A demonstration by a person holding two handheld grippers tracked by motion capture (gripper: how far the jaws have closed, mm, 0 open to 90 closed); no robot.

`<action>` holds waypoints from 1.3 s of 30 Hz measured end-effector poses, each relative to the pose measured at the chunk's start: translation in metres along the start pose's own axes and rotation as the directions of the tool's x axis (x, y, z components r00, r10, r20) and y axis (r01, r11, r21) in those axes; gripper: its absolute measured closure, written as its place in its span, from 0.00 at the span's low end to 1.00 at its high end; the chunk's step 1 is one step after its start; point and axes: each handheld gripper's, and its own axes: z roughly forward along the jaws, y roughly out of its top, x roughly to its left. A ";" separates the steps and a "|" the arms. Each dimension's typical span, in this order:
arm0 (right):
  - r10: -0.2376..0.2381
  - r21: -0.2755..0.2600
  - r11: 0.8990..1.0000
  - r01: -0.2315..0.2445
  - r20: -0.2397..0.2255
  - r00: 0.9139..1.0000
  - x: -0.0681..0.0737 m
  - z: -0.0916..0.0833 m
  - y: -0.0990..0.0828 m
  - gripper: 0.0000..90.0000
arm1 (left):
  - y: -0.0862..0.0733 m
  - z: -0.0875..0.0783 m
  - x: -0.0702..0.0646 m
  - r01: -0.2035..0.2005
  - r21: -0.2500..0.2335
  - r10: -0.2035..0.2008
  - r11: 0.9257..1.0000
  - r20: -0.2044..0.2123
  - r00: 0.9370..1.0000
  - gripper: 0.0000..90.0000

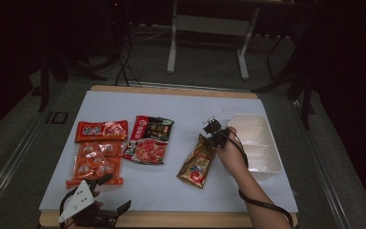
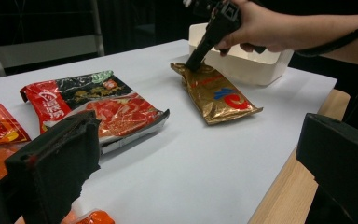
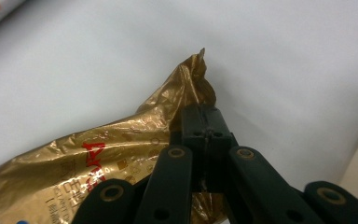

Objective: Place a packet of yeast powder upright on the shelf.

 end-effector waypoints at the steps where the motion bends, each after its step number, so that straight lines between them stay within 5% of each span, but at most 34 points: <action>1: -0.004 -0.007 1.000 0.004 -0.002 1.000 0.001 -0.003 0.000 1.00 | 0.000 0.000 0.000 0.000 0.000 0.000 1.000 0.000 1.000 0.00; 13: -0.058 -0.109 0.993 0.054 -0.032 0.998 0.010 -0.036 0.004 1.00 | 0.000 0.000 0.000 -0.002 0.003 0.002 1.000 -0.005 1.000 0.00; 30: -0.194 -0.261 0.951 0.166 -0.085 0.977 0.031 -0.094 0.004 1.00 | 0.000 0.000 0.000 -0.003 0.004 0.003 1.000 -0.009 1.000 0.00; 39: -0.225 -0.321 0.926 0.197 -0.054 0.973 0.032 -0.120 0.007 1.00 | 0.000 0.001 -0.001 -0.003 0.006 0.003 1.000 -0.009 1.000 0.00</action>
